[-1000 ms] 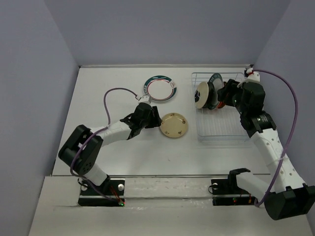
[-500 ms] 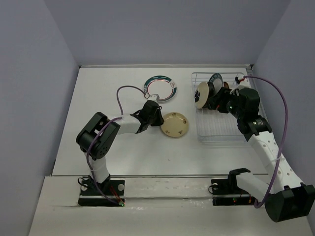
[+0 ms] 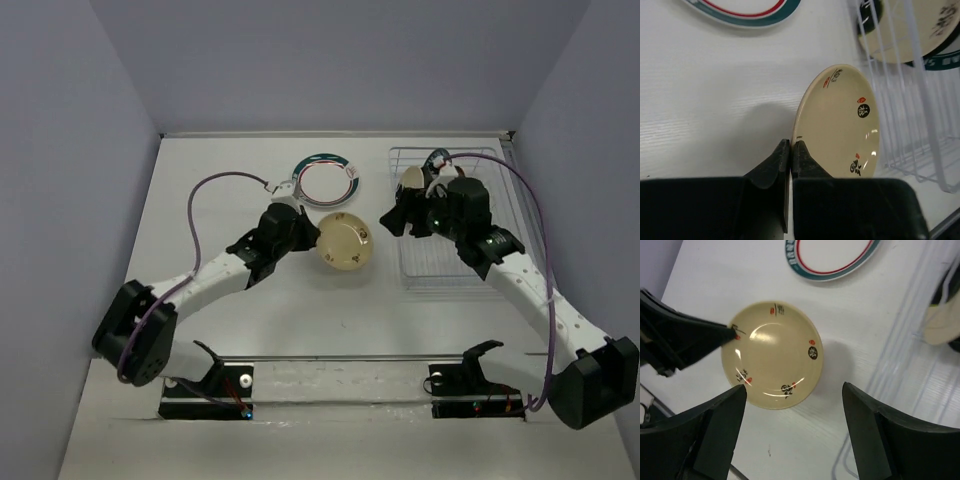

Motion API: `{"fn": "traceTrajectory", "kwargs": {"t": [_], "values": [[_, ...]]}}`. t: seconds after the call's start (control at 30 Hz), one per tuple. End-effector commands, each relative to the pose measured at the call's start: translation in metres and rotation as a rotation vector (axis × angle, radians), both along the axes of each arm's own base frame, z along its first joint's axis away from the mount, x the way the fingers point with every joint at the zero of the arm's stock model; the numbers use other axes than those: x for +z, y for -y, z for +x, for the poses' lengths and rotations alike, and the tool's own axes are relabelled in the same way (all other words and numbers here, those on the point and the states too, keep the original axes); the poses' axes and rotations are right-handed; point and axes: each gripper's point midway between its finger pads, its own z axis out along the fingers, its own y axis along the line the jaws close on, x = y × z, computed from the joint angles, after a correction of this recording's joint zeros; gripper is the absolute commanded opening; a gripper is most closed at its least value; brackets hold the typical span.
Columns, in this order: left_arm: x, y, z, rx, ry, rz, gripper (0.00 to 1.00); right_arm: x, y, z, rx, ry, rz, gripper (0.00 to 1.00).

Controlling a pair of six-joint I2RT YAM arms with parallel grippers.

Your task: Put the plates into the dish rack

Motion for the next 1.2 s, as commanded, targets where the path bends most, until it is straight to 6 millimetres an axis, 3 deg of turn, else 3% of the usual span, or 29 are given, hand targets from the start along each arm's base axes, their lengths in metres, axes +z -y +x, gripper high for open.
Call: {"fn": "traceTrajectory", "kwargs": {"t": [0.0, 0.17, 0.27, 0.37, 0.4, 0.47, 0.57, 0.67, 0.73, 0.8, 0.87, 0.9, 1.0, 1.07, 1.1, 1.17], "values": [[0.075, -0.015, -0.008, 0.040, 0.161, -0.101, 0.06, 0.012, -0.045, -0.008, 0.164, 0.053, -0.049, 0.85], [0.110, -0.022, -0.029, 0.001, 0.212, -0.159, 0.06, -0.001, -0.056, -0.002, 0.174, 0.020, -0.086, 0.87], [0.120, -0.024, -0.035, -0.010, 0.234, -0.184, 0.06, -0.003, -0.059, -0.003, 0.183, 0.001, -0.073, 0.86], [0.128, -0.023, -0.039, -0.028, 0.248, -0.205, 0.06, 0.000, -0.068, -0.008, 0.226, -0.008, -0.035, 0.62], [0.130, -0.022, -0.040, -0.035, 0.249, -0.211, 0.06, -0.001, -0.071, -0.012, 0.239, -0.017, -0.011, 0.42], [0.136, -0.022, -0.041, -0.039, 0.262, -0.226, 0.06, 0.011, -0.082, -0.018, 0.299, 0.010, 0.055, 0.36], [0.148, -0.022, -0.044, -0.046, 0.292, -0.257, 0.06, 0.011, -0.090, -0.021, 0.339, -0.016, 0.082, 0.38], [0.154, -0.023, -0.046, -0.048, 0.304, -0.259, 0.06, 0.013, -0.092, -0.019, 0.334, -0.015, 0.101, 0.19], [0.160, -0.025, -0.048, -0.049, 0.318, -0.268, 0.06, 0.022, -0.097, -0.023, 0.364, 0.007, 0.144, 0.16], [0.164, -0.026, -0.049, -0.050, 0.327, -0.273, 0.06, 0.027, -0.098, -0.022, 0.358, 0.012, 0.161, 0.07], [0.168, -0.028, -0.051, -0.055, 0.334, -0.256, 0.24, 0.034, -0.090, -0.012, 0.279, 0.046, 0.152, 0.07], [0.169, -0.030, -0.052, -0.057, 0.335, -0.248, 0.45, 0.044, -0.084, -0.011, 0.247, 0.083, 0.149, 0.07], [0.176, -0.042, -0.057, -0.042, 0.360, -0.192, 0.81, 0.065, -0.053, 0.009, 0.073, 0.155, 0.101, 0.07], [0.184, -0.056, -0.062, -0.011, 0.378, -0.161, 0.97, 0.086, -0.015, 0.030, -0.100, 0.210, 0.065, 0.07], [0.182, -0.065, -0.066, 0.000, 0.379, -0.124, 0.99, 0.087, 0.018, 0.044, -0.244, 0.209, 0.018, 0.07], [0.185, -0.071, -0.071, -0.001, 0.381, -0.105, 0.99, 0.093, 0.058, 0.057, -0.410, 0.217, -0.048, 0.07]]}}
